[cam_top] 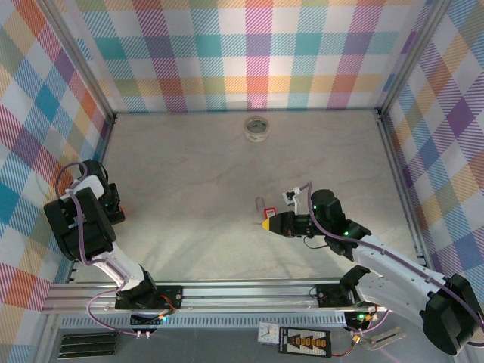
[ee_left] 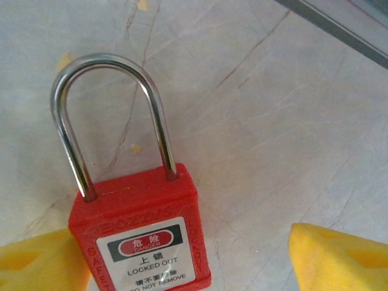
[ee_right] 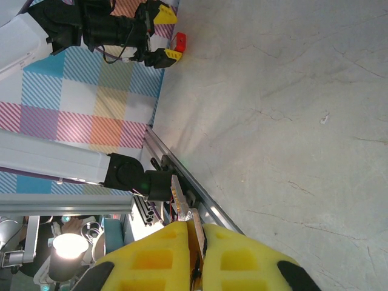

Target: Unlock with the key

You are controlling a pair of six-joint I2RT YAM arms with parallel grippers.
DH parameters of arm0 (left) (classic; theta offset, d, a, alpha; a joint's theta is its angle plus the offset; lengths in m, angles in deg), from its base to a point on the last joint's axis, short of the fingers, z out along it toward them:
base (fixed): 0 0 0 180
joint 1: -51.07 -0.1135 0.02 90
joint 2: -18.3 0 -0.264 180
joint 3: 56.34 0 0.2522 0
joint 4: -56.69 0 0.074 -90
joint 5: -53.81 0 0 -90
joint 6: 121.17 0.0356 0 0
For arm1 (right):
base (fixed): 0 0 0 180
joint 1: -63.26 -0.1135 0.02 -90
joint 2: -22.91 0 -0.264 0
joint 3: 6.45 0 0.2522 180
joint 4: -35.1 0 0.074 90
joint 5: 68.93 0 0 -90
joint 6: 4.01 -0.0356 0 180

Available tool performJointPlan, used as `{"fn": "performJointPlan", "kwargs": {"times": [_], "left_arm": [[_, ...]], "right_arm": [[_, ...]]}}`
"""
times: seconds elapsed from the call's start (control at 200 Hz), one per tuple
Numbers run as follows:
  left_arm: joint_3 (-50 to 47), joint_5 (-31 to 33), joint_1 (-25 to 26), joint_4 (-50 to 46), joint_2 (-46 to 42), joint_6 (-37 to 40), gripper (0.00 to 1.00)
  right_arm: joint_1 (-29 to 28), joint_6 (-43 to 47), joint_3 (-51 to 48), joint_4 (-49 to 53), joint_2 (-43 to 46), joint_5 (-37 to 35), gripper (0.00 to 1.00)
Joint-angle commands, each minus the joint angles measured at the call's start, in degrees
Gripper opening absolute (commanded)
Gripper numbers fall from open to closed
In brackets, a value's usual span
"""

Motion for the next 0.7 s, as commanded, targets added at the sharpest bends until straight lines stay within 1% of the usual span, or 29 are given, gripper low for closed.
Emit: {"fn": "performJointPlan", "kwargs": {"times": [0.0, 0.11, 0.225, 0.405, 0.47, 0.535, 0.59, 0.695], "left_arm": [[0.5, 0.5, -1.2, -1.5, 1.7, 1.2, 0.77], [0.4, -0.7, -1.7, -1.6, 3.0, 2.4, 0.68], [0.0, -1.0, -1.8, -1.5, 3.2, 3.2, 0.63], [-0.4, -3.1, -1.9, 0.1, 2.3, 4.8, 0.47], [-0.4, -3.6, -1.9, 0.3, 1.5, 5.7, 0.44], [-0.5, -4.0, -1.9, 0.6, 0.8, 6.9, 0.35], [-0.8, -4.8, -1.9, 0.7, 0.2, 7.6, 0.29], [-2.7, -6.6, -1.7, 2.3, -1.2, 7.8, 0.26]], "right_arm": [[-0.2, 1.9, 1.5, 0.3, -0.1, 1.1, 0.0], [-0.1, 2.1, 1.5, 0.6, -0.2, 0.9, 0.0], [-0.2, 2.4, 1.8, 1.4, -0.3, 0.7, 0.0], [-0.1, 2.8, 2.3, 2.1, -0.4, 0.5, 0.0], [-0.1, 2.8, 2.3, 2.2, -0.3, 0.6, 0.0], [-0.1, 2.8, 2.3, 2.3, -0.3, 0.5, 0.0], [-0.2, 2.6, 2.3, 2.2, -0.2, 0.4, 0.0], [-0.1, 2.4, 2.0, 1.9, 0.0, 0.2, 0.0]]}}
